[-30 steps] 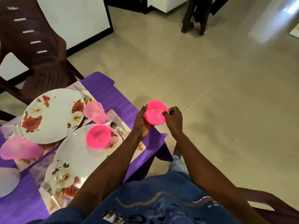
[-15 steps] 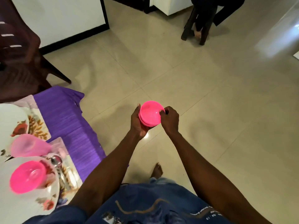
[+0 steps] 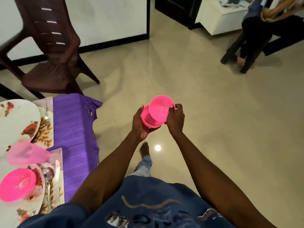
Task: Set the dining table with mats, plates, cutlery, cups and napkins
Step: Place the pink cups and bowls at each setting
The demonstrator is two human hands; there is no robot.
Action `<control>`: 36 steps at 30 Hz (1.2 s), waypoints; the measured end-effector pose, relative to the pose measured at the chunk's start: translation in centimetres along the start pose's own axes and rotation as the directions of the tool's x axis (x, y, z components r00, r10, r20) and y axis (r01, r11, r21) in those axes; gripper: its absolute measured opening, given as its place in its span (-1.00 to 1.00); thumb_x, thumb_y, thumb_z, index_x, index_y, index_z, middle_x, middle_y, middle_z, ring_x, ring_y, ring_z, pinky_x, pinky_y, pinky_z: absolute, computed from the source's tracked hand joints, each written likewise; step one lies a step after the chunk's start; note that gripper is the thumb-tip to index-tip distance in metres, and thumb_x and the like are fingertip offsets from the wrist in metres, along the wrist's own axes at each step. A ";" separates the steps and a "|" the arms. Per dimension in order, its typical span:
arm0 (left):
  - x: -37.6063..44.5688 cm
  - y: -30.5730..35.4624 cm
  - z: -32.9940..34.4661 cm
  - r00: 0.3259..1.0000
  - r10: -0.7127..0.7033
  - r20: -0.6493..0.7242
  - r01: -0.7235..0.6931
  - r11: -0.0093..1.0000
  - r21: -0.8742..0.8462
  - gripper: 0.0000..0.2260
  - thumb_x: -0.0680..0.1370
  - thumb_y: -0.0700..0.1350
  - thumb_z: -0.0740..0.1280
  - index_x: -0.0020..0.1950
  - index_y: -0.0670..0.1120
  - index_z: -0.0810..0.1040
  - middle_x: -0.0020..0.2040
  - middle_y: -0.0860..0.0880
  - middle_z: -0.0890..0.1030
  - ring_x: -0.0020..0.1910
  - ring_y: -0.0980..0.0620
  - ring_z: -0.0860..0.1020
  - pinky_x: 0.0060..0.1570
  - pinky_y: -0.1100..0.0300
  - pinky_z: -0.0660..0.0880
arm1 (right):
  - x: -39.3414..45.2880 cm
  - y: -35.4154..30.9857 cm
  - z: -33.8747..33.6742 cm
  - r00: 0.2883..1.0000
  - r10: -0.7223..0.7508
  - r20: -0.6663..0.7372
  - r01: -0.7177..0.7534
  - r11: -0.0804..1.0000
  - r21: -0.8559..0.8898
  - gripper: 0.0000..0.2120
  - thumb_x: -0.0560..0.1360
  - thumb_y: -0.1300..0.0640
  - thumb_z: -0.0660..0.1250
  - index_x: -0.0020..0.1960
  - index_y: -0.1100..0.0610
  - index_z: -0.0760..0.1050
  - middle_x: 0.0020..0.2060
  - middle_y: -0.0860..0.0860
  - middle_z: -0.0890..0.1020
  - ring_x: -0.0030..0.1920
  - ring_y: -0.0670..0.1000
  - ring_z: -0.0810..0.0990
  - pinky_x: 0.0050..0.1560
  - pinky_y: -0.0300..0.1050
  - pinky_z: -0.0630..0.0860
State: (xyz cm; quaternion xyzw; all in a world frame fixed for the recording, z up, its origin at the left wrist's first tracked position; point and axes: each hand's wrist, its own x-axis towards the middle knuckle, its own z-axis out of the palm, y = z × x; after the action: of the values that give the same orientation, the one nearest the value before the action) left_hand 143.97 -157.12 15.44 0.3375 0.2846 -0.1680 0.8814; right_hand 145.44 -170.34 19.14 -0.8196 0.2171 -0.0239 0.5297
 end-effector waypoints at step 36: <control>25.2 49.2 -14.4 0.139 0.066 -0.988 -0.845 0.529 -0.084 -0.50 0.57 0.19 0.31 0.34 -0.14 0.47 0.20 -0.15 0.54 0.13 -0.22 0.56 -0.22 -0.04 0.61 | 26.3 -36.4 60.4 0.278 -0.073 0.958 0.256 0.967 -0.001 -0.59 0.60 -0.24 0.12 0.21 0.01 0.51 0.08 0.09 0.58 -0.02 0.21 0.62 -0.47 -0.16 0.46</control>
State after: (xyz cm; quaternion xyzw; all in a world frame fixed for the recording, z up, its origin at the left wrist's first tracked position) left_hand 182.07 -114.60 15.70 0.1114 0.6293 0.4749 0.6051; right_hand 197.53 -116.05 19.70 -0.7296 -0.2235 0.4282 0.4842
